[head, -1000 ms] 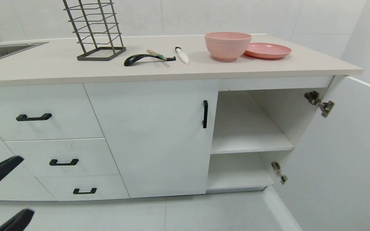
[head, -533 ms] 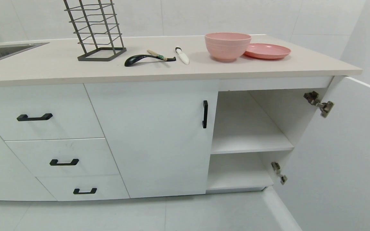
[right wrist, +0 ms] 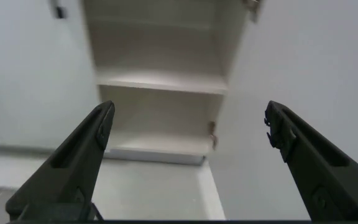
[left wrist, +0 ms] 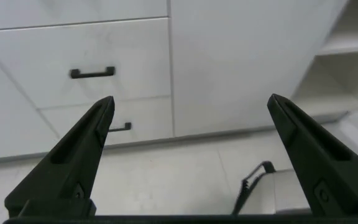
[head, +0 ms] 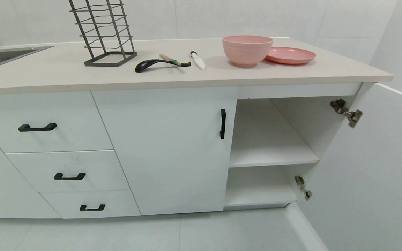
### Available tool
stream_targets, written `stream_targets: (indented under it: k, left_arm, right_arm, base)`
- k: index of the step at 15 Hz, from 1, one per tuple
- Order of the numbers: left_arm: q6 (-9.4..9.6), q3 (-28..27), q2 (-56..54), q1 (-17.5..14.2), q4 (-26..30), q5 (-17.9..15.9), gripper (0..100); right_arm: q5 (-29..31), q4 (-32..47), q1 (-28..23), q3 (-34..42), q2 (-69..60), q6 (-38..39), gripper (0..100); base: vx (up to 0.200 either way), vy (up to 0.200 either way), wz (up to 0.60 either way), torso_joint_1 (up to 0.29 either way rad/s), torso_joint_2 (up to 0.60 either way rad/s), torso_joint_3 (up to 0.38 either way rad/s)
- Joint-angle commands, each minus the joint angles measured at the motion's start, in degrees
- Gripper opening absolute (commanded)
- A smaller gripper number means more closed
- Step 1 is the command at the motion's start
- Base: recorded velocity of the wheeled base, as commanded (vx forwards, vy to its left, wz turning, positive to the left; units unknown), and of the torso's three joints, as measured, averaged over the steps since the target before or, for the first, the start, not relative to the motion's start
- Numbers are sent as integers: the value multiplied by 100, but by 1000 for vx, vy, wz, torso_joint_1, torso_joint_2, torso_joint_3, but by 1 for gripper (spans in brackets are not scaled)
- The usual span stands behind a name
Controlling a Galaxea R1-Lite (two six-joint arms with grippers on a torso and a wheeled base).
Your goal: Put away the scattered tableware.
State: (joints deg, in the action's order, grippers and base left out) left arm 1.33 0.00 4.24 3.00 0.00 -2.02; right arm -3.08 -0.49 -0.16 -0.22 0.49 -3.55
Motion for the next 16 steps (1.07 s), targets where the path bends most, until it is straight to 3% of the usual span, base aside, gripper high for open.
stream_targets:
  k: [1,8,14,16]
  left_arm:
    - [8,0,-266,-388,-9,9,100]
    - [-124,0,-424,-291,9,-9,100]
    - [-133,0,-424,-291,9,9,100]
    - [-133,0,-424,-291,9,53,100]
  right_arm:
    - [80,40,-2,13,-49,109,100]
    - [71,58,7,13,-49,311,100]
    - [80,58,7,13,-49,311,100]
    - [80,58,7,13,-49,320,100]
  base:
    - [0,0,0,0,0,0]
    - [0,0,0,0,0,0]
    - [0,-200,0,3,4,2]
    - [0,0,0,0,0,0]
